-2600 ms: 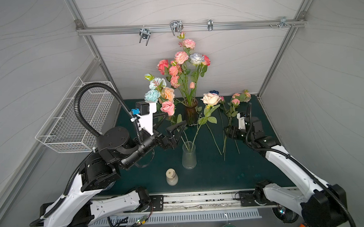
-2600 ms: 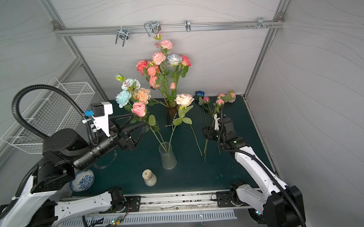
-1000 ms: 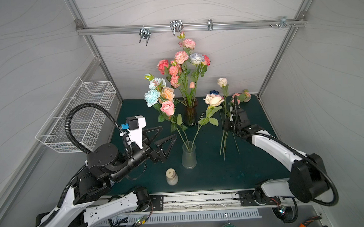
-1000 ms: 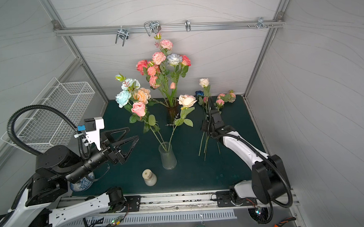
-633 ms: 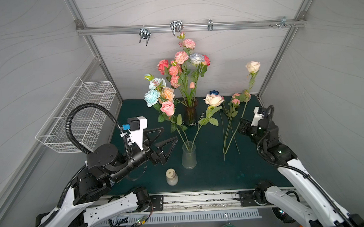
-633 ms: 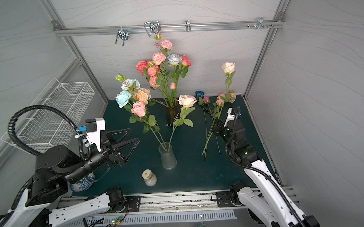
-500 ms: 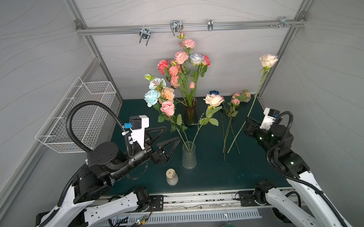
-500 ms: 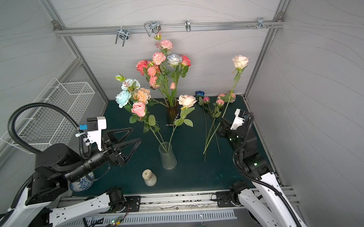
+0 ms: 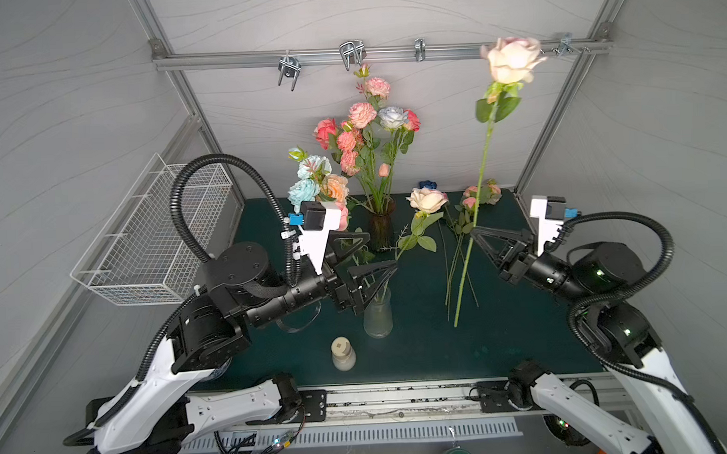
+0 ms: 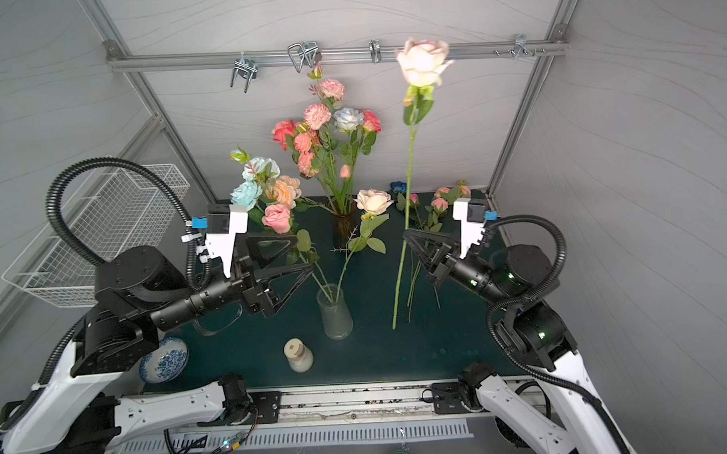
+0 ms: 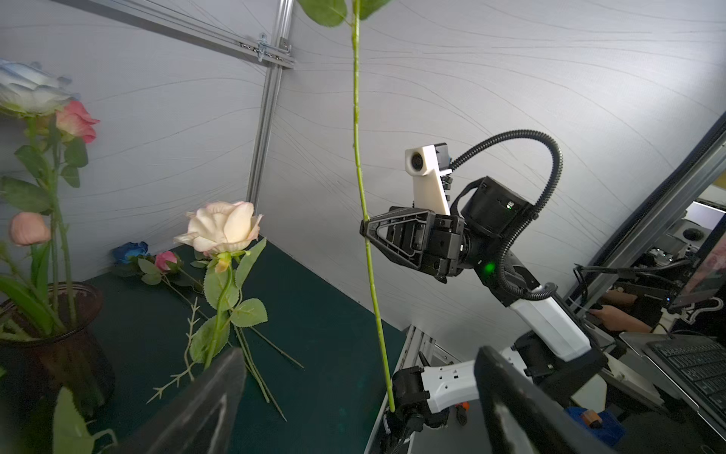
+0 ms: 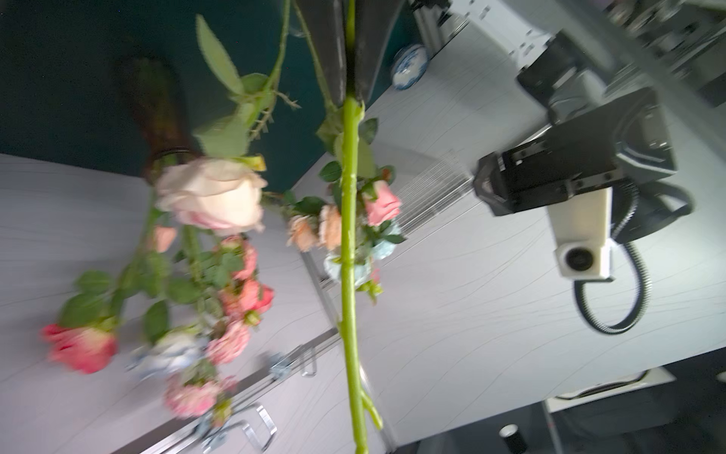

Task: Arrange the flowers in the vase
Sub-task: 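Lift the cream rose and carry it toward the left gripper while the left reaches, then grasp the cream rose stem with the left gripper above the right gripper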

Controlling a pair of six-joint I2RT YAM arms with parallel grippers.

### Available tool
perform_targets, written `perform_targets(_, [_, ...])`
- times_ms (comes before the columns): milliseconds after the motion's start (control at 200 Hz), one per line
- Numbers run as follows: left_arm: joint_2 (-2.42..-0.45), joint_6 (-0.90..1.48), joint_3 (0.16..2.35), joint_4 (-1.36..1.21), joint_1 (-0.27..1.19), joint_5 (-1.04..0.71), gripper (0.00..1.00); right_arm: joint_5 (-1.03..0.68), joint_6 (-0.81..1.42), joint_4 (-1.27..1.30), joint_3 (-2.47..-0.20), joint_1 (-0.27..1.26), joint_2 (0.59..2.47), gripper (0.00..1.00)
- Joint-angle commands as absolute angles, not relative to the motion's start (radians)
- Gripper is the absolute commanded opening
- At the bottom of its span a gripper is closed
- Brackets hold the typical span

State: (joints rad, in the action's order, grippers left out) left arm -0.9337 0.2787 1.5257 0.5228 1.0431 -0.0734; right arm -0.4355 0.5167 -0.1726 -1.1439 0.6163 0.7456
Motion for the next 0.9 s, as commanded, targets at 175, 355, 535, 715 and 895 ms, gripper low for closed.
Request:
perform_targets(175, [-0.988, 0.251, 1.586, 0.496, 1.042, -0.143, 0.89, -0.439, 0.395, -0.180, -1.216, 0.950, 0.868, 0.00])
perform_targets(355, [-0.990, 0.242, 1.591, 0.504, 1.042, -0.115, 0.78, -0.410, 0.357, -0.184, -1.217, 1.041, 0.892, 0.00])
perform_targets(535, [-0.971, 0.219, 1.600, 0.501, 1.042, -0.090, 0.53, -0.397, 0.331, -0.202, -1.197, 1.078, 0.900, 0.00])
perform_targets(715, [-0.973, 0.202, 1.624, 0.516, 1.042, -0.079, 0.26, -0.393, 0.328, -0.212, -1.178, 1.082, 0.897, 0.00])
perform_targets(895, [-0.980, 0.175, 1.645, 0.535, 1.042, -0.032, 0.00, -0.347, 0.318, -0.229, -1.161, 1.080, 0.893, 0.00])
